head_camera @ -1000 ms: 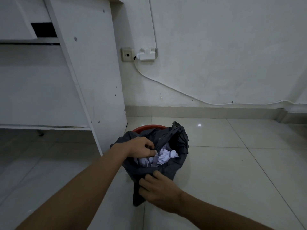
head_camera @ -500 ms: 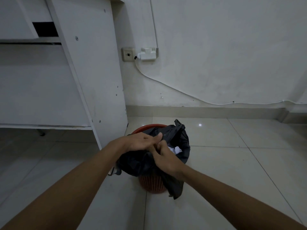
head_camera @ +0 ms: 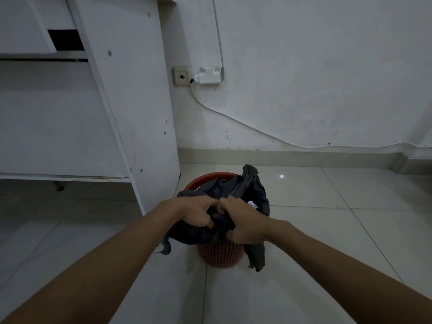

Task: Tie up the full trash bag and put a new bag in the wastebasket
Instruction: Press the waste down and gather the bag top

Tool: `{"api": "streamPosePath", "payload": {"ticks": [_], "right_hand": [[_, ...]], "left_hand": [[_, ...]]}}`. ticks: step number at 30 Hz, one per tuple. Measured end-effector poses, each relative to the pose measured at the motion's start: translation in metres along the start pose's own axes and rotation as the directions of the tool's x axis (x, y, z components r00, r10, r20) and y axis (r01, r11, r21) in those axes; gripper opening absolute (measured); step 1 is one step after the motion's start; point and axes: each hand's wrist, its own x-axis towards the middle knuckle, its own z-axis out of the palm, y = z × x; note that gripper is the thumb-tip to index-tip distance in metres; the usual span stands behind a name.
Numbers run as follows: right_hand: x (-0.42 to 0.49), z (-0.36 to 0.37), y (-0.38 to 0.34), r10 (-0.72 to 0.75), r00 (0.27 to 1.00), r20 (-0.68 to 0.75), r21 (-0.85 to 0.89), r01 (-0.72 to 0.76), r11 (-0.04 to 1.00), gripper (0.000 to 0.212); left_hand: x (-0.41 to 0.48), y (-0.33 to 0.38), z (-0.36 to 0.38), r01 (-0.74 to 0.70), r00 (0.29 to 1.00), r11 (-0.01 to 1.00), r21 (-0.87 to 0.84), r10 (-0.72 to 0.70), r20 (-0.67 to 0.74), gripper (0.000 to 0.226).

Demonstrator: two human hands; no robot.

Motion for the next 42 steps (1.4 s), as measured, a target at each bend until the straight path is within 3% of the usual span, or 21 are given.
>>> {"api": "streamPosePath", "payload": {"ticks": [3,8,10,13,17,18,20,22,25,27,29,31,34,36,39,42], "right_hand": [[-0.003,-0.01,0.009,-0.016,0.997,-0.073,-0.159,0.004,0.987,0.032],[-0.004,-0.017,0.022,0.153,0.986,-0.058,-0.314,-0.164,0.935,0.026],[-0.004,-0.022,0.026,0.231,0.973,0.023,-0.239,-0.219,0.946,0.022],[-0.007,-0.031,0.032,0.235,0.964,0.126,0.012,-0.238,0.971,0.013],[-0.007,-0.033,0.029,0.26,0.965,0.032,0.361,-0.254,0.897,0.018],[-0.006,-0.032,0.026,0.266,0.964,0.007,0.404,-0.246,0.881,0.02],[-0.002,-0.027,0.023,0.281,0.96,-0.011,0.442,-0.248,0.862,0.019],[0.001,-0.025,0.022,0.294,0.956,-0.002,0.51,-0.252,0.822,0.021],[0.001,-0.032,0.022,0.235,0.966,0.106,0.66,-0.245,0.71,0.02],[-0.001,-0.041,0.025,0.163,0.955,0.249,0.631,-0.287,0.721,0.035],[-0.005,-0.051,0.031,0.143,0.914,0.378,0.514,-0.336,0.789,0.044],[-0.01,-0.058,0.042,0.158,0.89,0.427,0.444,-0.358,0.821,0.036],[-0.018,-0.067,0.061,0.252,0.937,0.242,0.465,-0.34,0.817,0.012],[-0.019,-0.066,0.071,0.338,0.941,-0.001,0.49,-0.294,0.821,0.004],[-0.013,-0.06,0.074,0.367,0.889,-0.274,0.604,-0.138,0.785,0.006],[-0.001,-0.057,0.066,0.362,0.808,-0.464,0.647,0.03,0.762,0.012]], "left_hand": [[0.0,0.0,-0.001,-0.025,1.0,0.999,0.037,0.025,0.007,0.046],[0.003,0.004,-0.005,-0.059,0.998,0.996,0.062,0.056,0.04,0.05],[0.005,0.002,-0.006,-0.024,1.0,0.996,0.082,0.023,0.022,0.05],[0.006,-0.003,-0.007,0.063,0.998,0.998,0.011,-0.063,-0.019,0.051],[0.009,-0.004,-0.016,0.177,0.984,0.982,0.071,-0.177,0.005,0.052],[0.01,-0.001,-0.018,0.197,0.98,0.98,0.038,-0.198,0.034,0.056],[0.014,0.009,-0.023,0.204,0.978,0.96,-0.194,-0.192,0.077,0.071],[0.022,0.023,-0.026,0.105,0.991,0.892,-0.44,-0.131,-0.03,0.079],[0.041,0.04,-0.024,-0.063,0.929,0.821,-0.567,-0.159,-0.334,0.073],[0.057,0.041,-0.017,-0.095,0.863,0.842,-0.532,-0.196,-0.465,0.057],[0.066,0.037,-0.008,-0.055,0.888,0.881,-0.47,-0.172,-0.427,0.049],[0.071,0.033,-0.002,-0.021,0.917,0.915,-0.403,-0.143,-0.373,0.036],[0.071,0.03,-0.001,-0.056,0.908,0.92,-0.388,-0.114,-0.402,0.018],[0.068,0.032,0.0,-0.134,0.907,0.896,-0.423,-0.061,-0.416,0.029],[0.063,0.04,-0.001,-0.238,0.916,0.857,-0.456,0.043,-0.398,0.044],[0.064,0.043,-0.001,-0.292,0.927,0.88,-0.373,0.165,-0.337,0.037]]}}
